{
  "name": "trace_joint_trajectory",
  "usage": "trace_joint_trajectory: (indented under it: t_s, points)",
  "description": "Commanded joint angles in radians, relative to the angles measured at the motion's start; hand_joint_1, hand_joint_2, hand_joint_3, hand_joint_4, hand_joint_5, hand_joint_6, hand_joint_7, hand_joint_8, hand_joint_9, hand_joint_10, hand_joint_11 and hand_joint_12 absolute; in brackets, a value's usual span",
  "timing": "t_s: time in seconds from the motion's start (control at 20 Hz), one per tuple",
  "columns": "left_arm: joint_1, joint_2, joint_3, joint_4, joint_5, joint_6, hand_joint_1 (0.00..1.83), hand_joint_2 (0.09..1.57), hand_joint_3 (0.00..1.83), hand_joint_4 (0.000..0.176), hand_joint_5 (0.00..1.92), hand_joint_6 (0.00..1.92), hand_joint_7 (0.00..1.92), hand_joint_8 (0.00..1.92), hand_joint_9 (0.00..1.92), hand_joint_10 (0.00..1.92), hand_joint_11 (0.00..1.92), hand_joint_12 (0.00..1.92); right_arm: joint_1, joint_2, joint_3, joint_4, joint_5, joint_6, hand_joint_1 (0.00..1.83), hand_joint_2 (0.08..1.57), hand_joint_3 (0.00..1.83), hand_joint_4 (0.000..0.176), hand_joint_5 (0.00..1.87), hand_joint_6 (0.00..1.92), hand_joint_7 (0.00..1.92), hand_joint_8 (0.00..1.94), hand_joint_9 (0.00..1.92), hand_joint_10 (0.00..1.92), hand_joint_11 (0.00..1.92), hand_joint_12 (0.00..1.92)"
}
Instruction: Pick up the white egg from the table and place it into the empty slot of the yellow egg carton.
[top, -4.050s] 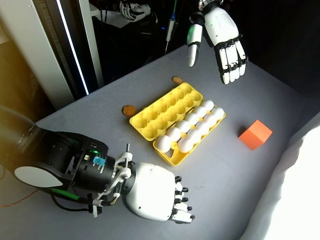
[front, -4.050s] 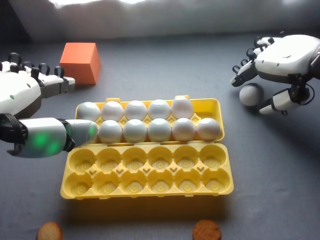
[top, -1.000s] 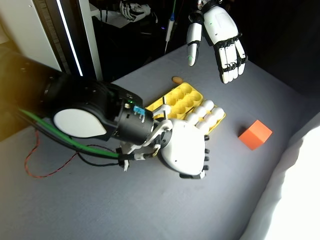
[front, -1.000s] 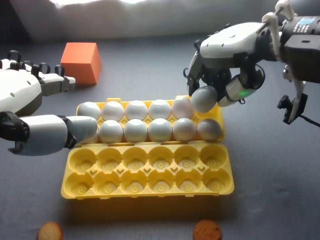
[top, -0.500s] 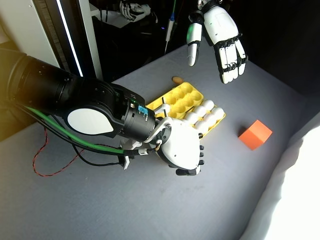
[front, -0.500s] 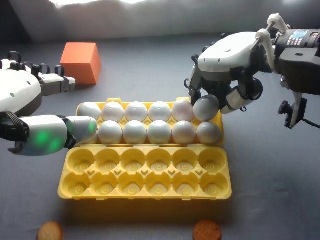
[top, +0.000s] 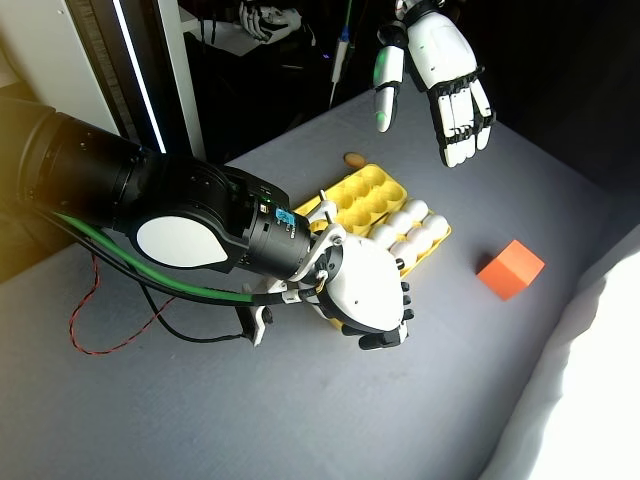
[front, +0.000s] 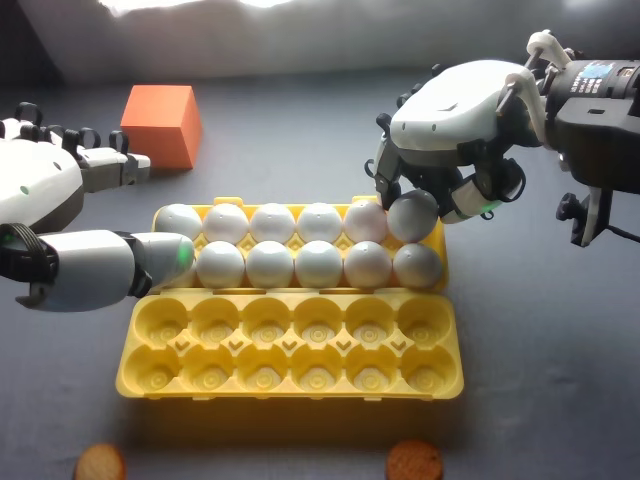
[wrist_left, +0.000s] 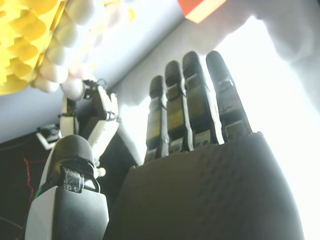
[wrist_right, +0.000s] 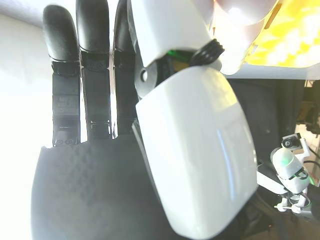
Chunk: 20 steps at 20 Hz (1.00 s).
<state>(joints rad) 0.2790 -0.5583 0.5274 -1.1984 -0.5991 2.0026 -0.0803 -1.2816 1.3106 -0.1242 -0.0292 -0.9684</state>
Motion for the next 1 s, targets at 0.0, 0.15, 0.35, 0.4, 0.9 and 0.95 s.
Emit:
trace_joint_trajectory:
  t_s: [0.0,0.15,0.35,0.4,0.9,0.95]
  points:
    - [-0.012,0.013,0.005,0.041,-0.069,0.001,0.01,1.23,0.00,0.000,0.28,0.00,0.33,0.00,0.30,0.00,0.00,0.56,0.000,0.012,-0.001,0.000,0.103,-0.011,1.39,1.08,0.00,0.000,1.00,0.71,1.05,1.04,0.99,1.15,0.61,1.41]
    - [-0.012,0.013,0.005,0.041,-0.069,0.001,0.01,1.23,0.00,0.000,0.28,0.00,0.33,0.00,0.30,0.00,0.00,0.56,0.001,0.012,-0.001,0.000,0.113,-0.031,1.39,1.08,0.00,0.000,1.00,0.70,1.05,1.04,0.99,1.15,0.61,1.41]
    - [-0.012,0.014,0.005,0.041,-0.069,0.001,0.00,1.23,0.00,0.000,0.28,0.00,0.33,0.00,0.31,0.00,0.00,0.57,-0.001,0.013,-0.001,0.000,0.115,-0.034,1.38,1.13,0.00,0.000,0.85,0.97,0.98,1.10,0.90,1.26,0.54,1.47]
    - [-0.012,0.014,0.005,0.041,-0.069,0.001,0.01,1.23,0.00,0.000,0.28,0.00,0.34,0.00,0.31,0.00,0.00,0.58,-0.002,0.013,-0.002,0.000,0.115,-0.034,1.36,1.16,0.00,0.000,0.75,1.13,0.91,1.13,0.87,1.34,0.48,1.52]
    - [-0.012,0.014,0.004,0.042,-0.069,0.001,0.00,1.22,0.00,0.000,0.26,0.00,0.33,0.01,0.29,0.01,0.00,0.52,-0.002,0.017,-0.001,0.000,0.123,-0.061,0.72,1.02,0.00,0.000,0.12,0.02,0.21,0.01,0.05,0.34,0.00,0.88]
    - [-0.012,0.014,0.004,0.042,-0.069,0.001,0.00,1.23,0.00,0.000,0.28,0.01,0.35,0.01,0.31,0.01,0.00,0.56,-0.002,0.018,-0.002,0.000,0.123,-0.061,0.65,1.04,0.00,0.000,0.09,0.01,0.18,0.00,0.03,0.33,0.00,0.84]
